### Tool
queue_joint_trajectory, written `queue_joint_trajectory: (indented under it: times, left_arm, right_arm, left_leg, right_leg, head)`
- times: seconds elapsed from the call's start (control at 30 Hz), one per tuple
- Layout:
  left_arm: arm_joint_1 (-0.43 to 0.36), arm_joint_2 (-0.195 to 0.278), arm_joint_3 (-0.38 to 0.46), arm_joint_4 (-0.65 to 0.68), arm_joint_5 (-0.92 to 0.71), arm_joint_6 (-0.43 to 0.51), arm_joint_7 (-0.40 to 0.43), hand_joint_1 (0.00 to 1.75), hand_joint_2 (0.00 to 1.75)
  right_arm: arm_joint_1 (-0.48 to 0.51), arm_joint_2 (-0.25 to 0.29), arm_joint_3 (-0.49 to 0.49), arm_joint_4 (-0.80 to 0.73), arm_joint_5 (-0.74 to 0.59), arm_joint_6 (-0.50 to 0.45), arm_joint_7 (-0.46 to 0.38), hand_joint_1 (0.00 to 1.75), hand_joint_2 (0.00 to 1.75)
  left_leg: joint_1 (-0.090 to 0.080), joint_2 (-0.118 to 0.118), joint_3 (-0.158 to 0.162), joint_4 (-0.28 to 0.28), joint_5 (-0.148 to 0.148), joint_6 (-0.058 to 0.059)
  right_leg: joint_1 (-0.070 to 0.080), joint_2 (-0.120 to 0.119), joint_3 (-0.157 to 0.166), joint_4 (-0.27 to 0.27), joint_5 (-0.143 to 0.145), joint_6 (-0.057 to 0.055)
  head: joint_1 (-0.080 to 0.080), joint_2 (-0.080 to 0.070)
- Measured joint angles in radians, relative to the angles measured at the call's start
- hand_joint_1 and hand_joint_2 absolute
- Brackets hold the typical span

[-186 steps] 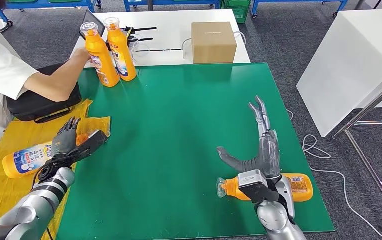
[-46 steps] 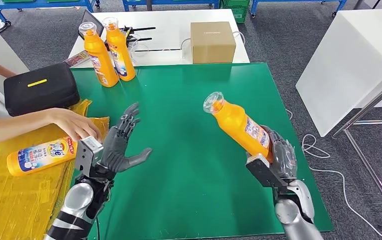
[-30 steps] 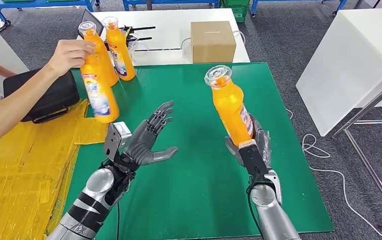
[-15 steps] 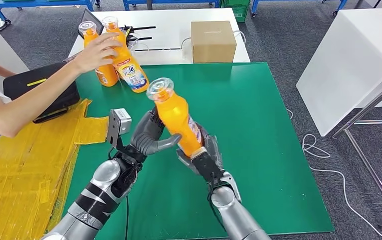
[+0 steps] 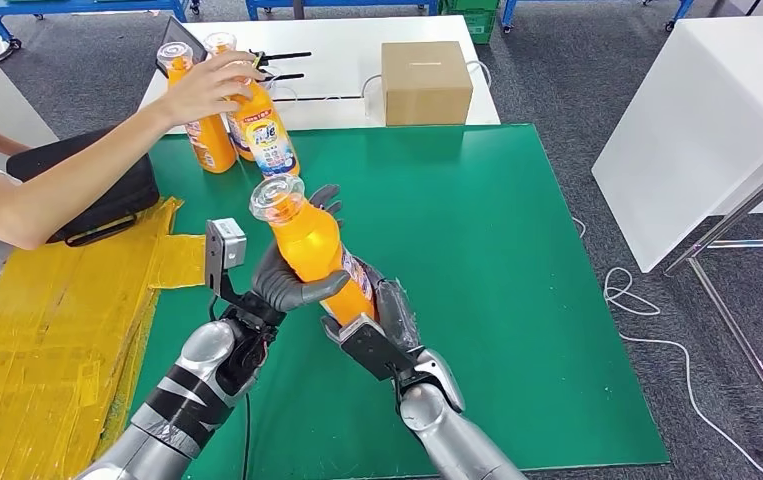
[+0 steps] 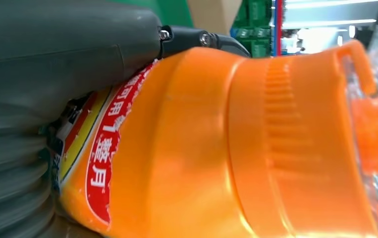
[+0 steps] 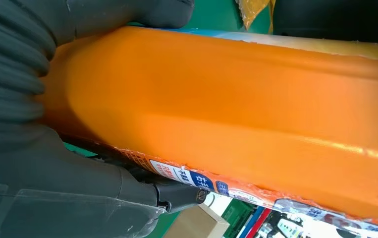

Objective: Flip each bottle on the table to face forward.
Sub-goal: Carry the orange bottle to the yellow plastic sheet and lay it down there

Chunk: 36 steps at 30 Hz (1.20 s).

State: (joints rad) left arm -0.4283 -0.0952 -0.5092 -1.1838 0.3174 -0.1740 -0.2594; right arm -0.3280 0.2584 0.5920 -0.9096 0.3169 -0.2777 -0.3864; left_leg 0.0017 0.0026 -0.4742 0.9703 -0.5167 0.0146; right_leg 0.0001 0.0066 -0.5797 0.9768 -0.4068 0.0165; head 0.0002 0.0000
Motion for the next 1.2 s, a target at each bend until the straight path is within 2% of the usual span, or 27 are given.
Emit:
queue_joint_trajectory:
  times: [0.1,0.13,0.5,0.73,0.77,0.8,0.9,0.93,1.0,1.1,1.2]
  left_arm:
    - [-0.001,0.001,0.000,0.006,0.000,-0.001,-0.002,1.37,1.75]
    - [-0.001,0.001,0.000,0.007,0.000,0.000,-0.003,1.75,1.75]
    - [0.012,0.001,0.001,0.006,0.000,0.033,-0.018,1.75,1.75]
    - [0.034,0.001,0.004,-0.012,-0.011,0.043,-0.037,1.75,1.75]
    - [0.037,0.001,0.004,-0.017,-0.012,0.044,-0.039,1.75,1.75]
    - [0.040,0.001,0.004,-0.021,-0.014,0.045,-0.039,1.75,1.75]
    - [0.047,0.001,0.005,-0.034,-0.027,0.056,-0.045,1.75,1.75]
    - [0.051,0.001,0.007,-0.040,-0.040,0.070,-0.049,1.75,1.75]
    - [0.061,0.001,0.013,-0.058,-0.104,0.140,-0.068,1.75,1.75]
    - [0.075,0.010,0.031,-0.081,-0.271,0.305,-0.089,1.75,1.75]
    - [0.079,0.023,0.043,-0.093,-0.496,0.477,-0.091,1.75,1.75]
  right_arm:
    - [-0.003,-0.006,0.014,0.000,0.000,0.000,0.004,1.75,1.75]
    - [-0.004,-0.007,0.018,0.000,0.000,0.000,0.006,1.75,1.75]
    - [-0.001,-0.027,0.040,-0.002,-0.027,-0.006,0.011,1.75,1.75]
    - [0.033,-0.046,0.047,-0.050,0.049,-0.092,0.008,1.73,1.75]
    - [0.038,-0.049,0.047,-0.059,0.052,-0.096,0.008,1.67,1.75]
    - [0.043,-0.052,0.047,-0.067,0.055,-0.099,0.008,1.31,1.75]
    - [0.058,-0.061,0.047,-0.096,0.065,-0.107,0.006,0.07,1.75]
    - [0.067,-0.066,0.047,-0.114,0.078,-0.117,0.002,0.00,1.75]
    - [0.100,-0.081,0.048,-0.173,0.120,-0.154,-0.017,0.00,1.75]
    - [0.168,-0.116,0.048,-0.303,0.153,-0.192,-0.041,0.00,1.75]
    - [0.225,-0.155,0.041,-0.434,0.115,-0.157,-0.052,0.00,1.75]
  left_leg:
    - [0.000,0.000,0.000,0.000,0.000,0.000]
    - [0.000,0.000,0.000,0.000,0.000,0.000]
    - [0.000,0.000,0.000,0.000,0.000,0.000]
    - [0.000,0.000,0.000,0.000,0.000,0.000]
    - [0.000,0.000,0.000,0.000,0.000,0.000]
    - [0.000,0.000,0.000,0.000,0.000,0.000]
    - [0.000,0.000,0.000,0.000,0.000,0.000]
    - [0.000,0.000,0.000,0.000,0.000,0.000]
    - [0.000,0.000,-0.001,0.000,0.000,0.000]
    - [0.000,0.001,-0.001,0.000,0.000,0.000]
    - [0.000,-0.002,-0.002,0.000,0.000,0.000]
  right_leg:
    - [0.000,0.000,0.000,0.000,0.000,0.000]
    - [0.000,0.000,0.000,0.000,0.000,0.000]
    - [0.000,0.000,0.000,0.000,0.000,0.000]
    - [0.000,0.000,0.000,0.000,0.000,0.000]
    - [0.000,0.000,0.000,0.000,0.000,0.000]
    - [0.000,0.000,0.000,0.000,0.000,0.000]
    - [0.000,0.000,0.000,0.000,0.000,0.000]
    - [0.000,0.000,0.000,0.000,0.000,0.000]
    - [0.000,0.000,0.000,0.000,0.000,0.000]
    - [0.000,0.000,-0.001,0.000,0.000,0.000]
    - [0.001,-0.002,-0.002,0.000,0.000,0.000]
  head:
    - [0.000,0.000]
    - [0.000,0.000]
    - [0.000,0.000]
    - [0.000,0.000]
    - [0.000,0.000]
    - [0.000,0.000]
    - [0.000,0.000]
    - [0.000,0.000]
    - [0.000,0.000]
    - [0.000,0.000]
    - [0.000,0.000]
